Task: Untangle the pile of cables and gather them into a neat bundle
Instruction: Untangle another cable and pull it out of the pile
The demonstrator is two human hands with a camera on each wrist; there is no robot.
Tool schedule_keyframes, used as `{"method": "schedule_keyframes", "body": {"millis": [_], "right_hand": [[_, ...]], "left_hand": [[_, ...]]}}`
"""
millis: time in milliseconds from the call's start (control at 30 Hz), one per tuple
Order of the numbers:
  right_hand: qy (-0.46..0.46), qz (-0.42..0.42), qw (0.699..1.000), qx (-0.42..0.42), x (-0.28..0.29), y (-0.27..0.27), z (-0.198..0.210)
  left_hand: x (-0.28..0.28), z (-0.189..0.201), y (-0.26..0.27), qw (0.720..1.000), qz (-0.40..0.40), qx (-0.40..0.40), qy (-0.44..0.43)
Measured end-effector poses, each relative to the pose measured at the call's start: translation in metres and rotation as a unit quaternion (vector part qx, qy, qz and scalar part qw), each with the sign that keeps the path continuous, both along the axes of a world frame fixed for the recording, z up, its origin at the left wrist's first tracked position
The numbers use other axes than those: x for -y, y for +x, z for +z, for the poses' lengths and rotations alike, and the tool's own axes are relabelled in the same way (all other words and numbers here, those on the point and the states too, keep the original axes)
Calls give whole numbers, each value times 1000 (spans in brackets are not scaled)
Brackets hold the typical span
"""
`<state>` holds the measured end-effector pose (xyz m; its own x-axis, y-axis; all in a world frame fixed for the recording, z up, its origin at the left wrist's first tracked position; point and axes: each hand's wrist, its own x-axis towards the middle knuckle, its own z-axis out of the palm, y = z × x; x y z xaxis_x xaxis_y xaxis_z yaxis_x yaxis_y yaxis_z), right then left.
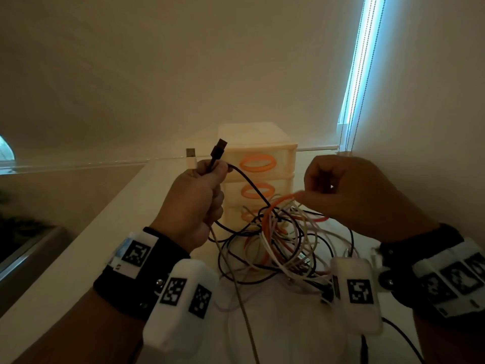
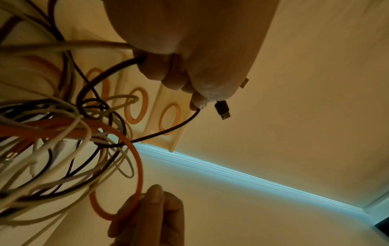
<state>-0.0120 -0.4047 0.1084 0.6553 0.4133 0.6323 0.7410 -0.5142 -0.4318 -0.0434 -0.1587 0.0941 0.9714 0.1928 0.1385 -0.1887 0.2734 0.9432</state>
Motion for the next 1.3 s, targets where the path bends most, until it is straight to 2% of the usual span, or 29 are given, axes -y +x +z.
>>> {"method": "schedule_keyframes", "body": {"millis": [67,133,167,233,300,333,433,567,767,867,967,1033,1100,1200,1300], "right_hand": [[4,-50,998,38,-3,-17,7],[-13,-45,999,26,-9,-36,11],[-41,-26,999,-13,-14,-43,11],[-154,-15,985,-81,-26,-47,2],[-245,-67,965,-64,-35,-36,-17],[-244,-98,963,-54,-39,-31,-26],[-148,-142,978,-48,-41,-18,-39],[-65,-139,986,-65,-44,-14,-38],[-74,-96,987,-103,-52,-3,-39],[-54,-98,986,-122,-52,-4,-35],[-31,-103,978,-181,-49,0,-27],[12,-88,966,-241,-44,4,-16],[101,-54,942,-314,-40,4,-3],[203,-10,913,-355,-36,2,10],[212,-20,919,-332,-35,5,9]], "left_hand": [[2,-2,1,1000,10,-7,-10],[6,-4,1,1000,16,-13,-19],[7,-4,1,999,15,-15,-24],[9,-2,-1,999,6,-15,-38],[10,0,-3,998,-15,-15,-55],[10,2,-5,997,-30,-16,-65],[12,7,-9,992,-85,-18,-89],[12,11,-13,985,-139,-24,-104],[6,10,-10,979,-163,-36,-115],[2,9,-8,991,-113,-22,-62],[-2,3,-2,999,-12,-6,31],[-4,-4,2,991,79,6,107],[-2,-8,3,976,123,43,173],[9,-11,-4,953,46,92,284],[17,-14,-8,935,-31,95,339]]}}
